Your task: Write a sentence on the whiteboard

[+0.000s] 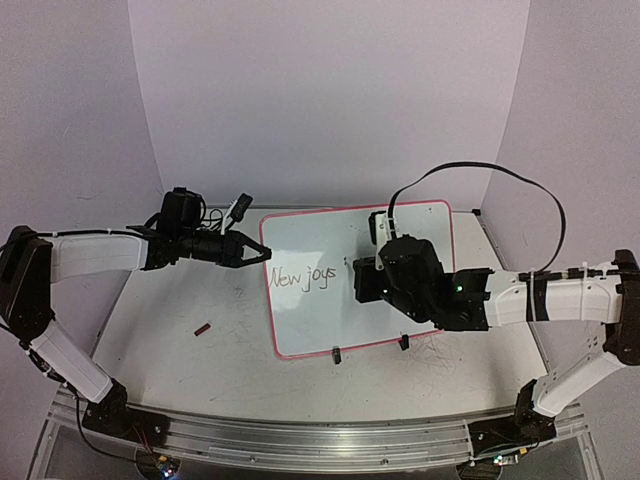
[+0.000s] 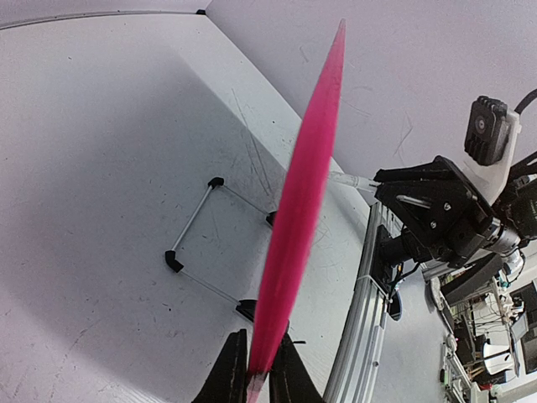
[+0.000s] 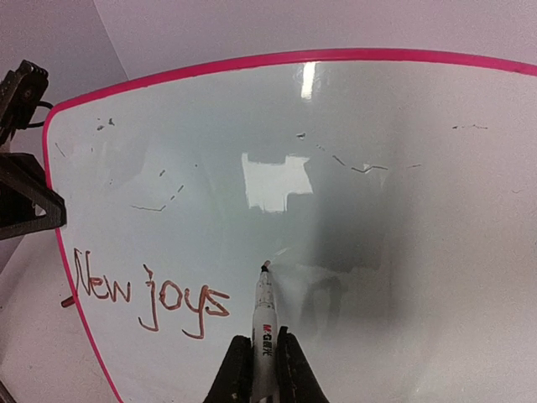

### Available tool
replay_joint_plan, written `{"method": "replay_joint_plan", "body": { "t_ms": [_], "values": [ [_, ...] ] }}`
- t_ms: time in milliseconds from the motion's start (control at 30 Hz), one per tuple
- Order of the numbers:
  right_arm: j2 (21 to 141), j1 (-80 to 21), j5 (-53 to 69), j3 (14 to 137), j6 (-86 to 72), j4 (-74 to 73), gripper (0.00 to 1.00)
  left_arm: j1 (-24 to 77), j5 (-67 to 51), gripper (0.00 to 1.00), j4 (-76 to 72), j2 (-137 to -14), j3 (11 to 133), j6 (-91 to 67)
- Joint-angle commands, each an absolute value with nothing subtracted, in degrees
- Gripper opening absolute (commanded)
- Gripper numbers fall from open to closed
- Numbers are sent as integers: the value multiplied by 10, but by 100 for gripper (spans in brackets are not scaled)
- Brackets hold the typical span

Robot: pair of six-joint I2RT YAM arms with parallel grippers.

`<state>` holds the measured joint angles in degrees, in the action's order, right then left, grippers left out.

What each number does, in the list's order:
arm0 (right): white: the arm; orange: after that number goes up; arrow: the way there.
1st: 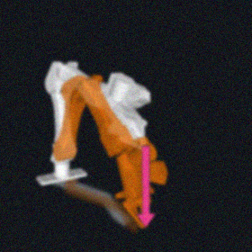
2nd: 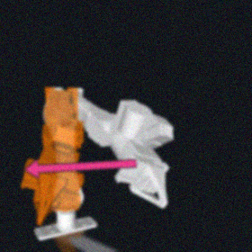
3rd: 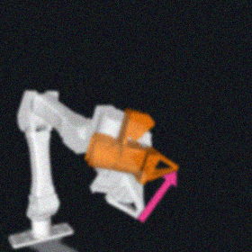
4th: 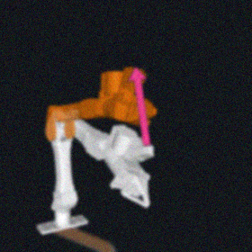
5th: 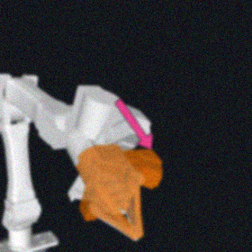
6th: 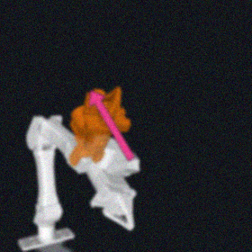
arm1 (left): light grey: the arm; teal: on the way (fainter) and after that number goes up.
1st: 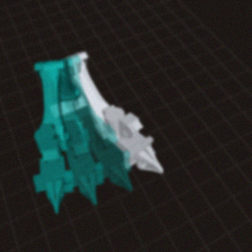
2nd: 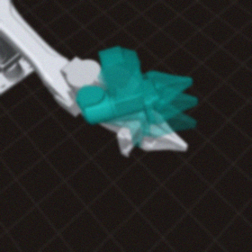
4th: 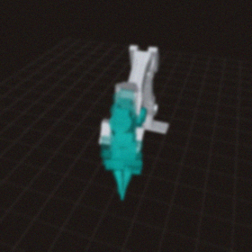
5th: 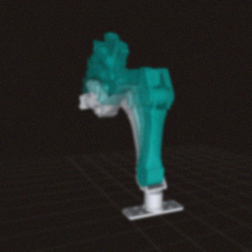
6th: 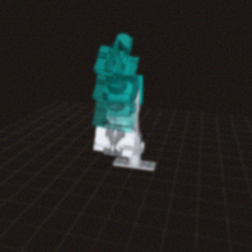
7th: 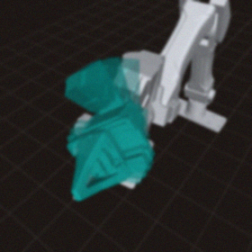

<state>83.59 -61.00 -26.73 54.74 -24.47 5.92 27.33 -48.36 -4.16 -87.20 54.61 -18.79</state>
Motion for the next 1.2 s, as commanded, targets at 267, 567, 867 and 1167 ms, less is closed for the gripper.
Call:
{"method": "replay_joint_plan", "body": {
  "t_ms": [267,567,867,1167],
  "values": [
    [833,-619,-261,532,-273,42,0,287,-500,9,-41,-865,553,-181],
    [826,-628,-263,514,-294,28,0,287,-500,9,-41,-866,554,-181],
    [774,-628,-276,524,-256,53,0,287,-500,9,-41,-868,554,-181],
    [818,-628,-258,551,-234,85,0,287,-498,9,-40,-864,553,-180]
  ]
}}
